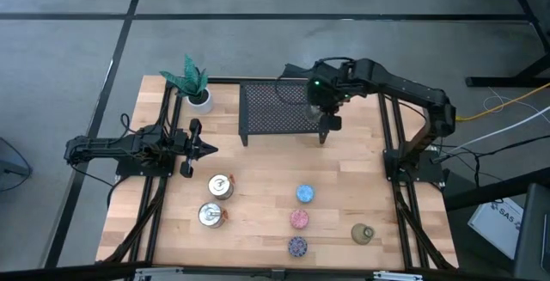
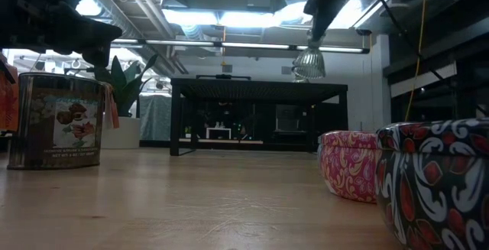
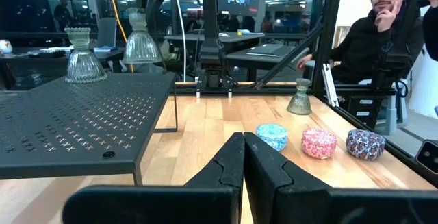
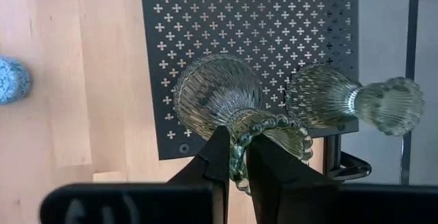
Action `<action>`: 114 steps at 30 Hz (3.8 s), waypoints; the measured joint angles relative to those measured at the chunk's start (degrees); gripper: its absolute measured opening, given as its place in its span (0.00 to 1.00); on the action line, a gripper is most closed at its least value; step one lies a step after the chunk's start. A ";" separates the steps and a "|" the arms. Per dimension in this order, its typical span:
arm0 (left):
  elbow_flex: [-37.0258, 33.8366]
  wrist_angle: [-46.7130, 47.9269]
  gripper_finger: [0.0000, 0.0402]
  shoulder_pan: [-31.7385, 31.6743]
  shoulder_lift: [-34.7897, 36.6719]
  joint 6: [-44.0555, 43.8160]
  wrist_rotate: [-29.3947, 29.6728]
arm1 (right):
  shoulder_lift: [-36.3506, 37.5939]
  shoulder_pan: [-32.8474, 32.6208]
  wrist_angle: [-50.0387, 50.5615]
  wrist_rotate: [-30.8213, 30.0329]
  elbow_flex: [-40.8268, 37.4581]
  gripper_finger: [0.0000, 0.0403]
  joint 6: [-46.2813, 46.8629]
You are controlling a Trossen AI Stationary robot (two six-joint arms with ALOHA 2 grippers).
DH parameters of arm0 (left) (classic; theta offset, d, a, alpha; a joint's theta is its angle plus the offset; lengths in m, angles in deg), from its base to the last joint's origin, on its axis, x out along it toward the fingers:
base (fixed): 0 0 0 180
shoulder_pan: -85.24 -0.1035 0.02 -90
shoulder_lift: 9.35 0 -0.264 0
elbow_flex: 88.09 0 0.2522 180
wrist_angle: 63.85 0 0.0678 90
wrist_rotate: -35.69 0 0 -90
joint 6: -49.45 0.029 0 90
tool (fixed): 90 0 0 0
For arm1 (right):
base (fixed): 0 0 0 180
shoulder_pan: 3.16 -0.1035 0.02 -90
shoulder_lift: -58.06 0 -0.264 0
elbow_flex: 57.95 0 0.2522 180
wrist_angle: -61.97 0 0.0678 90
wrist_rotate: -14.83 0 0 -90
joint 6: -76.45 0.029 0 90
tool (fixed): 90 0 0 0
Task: Pick & Place candle stick holders
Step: Put the right candle holder on the shelf, then put the candle holder on the shelf
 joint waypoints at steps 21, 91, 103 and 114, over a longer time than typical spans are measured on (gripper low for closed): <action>-0.01 0.00 0.00 0.00 0.02 0.00 0.00 | 0.84 -4.17 3.47 -3.84 -0.02 0.08 -5.32; -0.01 0.00 0.00 0.02 0.00 0.00 0.00 | -2.87 0.20 3.62 -6.40 7.02 0.28 -13.15; -0.01 0.00 0.00 0.02 0.00 0.00 0.02 | 2.83 -6.82 7.16 -5.63 7.06 0.28 -4.03; -0.01 0.00 0.00 0.02 0.02 0.00 0.00 | 4.11 -15.35 10.26 1.72 5.27 0.28 4.78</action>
